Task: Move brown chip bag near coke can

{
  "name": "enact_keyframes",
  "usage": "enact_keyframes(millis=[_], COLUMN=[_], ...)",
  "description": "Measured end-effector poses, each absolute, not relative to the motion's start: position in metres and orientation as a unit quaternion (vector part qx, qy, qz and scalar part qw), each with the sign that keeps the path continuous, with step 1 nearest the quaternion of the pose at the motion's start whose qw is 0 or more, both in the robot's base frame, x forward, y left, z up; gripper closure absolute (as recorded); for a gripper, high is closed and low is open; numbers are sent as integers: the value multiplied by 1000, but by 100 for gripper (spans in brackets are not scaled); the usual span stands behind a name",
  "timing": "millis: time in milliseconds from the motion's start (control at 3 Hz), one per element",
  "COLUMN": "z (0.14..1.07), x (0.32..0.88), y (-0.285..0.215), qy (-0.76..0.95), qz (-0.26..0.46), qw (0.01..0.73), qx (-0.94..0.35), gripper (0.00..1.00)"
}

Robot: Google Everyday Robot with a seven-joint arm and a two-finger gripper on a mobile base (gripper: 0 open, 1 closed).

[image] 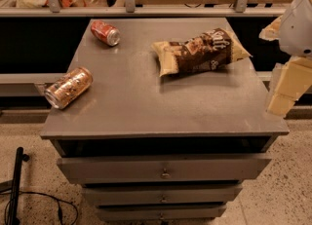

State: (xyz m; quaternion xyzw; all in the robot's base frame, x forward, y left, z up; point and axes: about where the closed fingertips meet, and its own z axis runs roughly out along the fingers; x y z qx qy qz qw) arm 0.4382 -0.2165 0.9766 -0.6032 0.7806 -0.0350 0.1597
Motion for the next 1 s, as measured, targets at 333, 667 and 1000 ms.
enact_keyframes(millis=[333, 667, 1000], z=[977, 976, 972], x=[438, 446, 466], y=[-217, -228, -257], qy=[781, 791, 809], qz=[-35, -47, -76], qw=[160, 175, 211], qx=[-603, -585, -544], gripper=[0, 0, 0])
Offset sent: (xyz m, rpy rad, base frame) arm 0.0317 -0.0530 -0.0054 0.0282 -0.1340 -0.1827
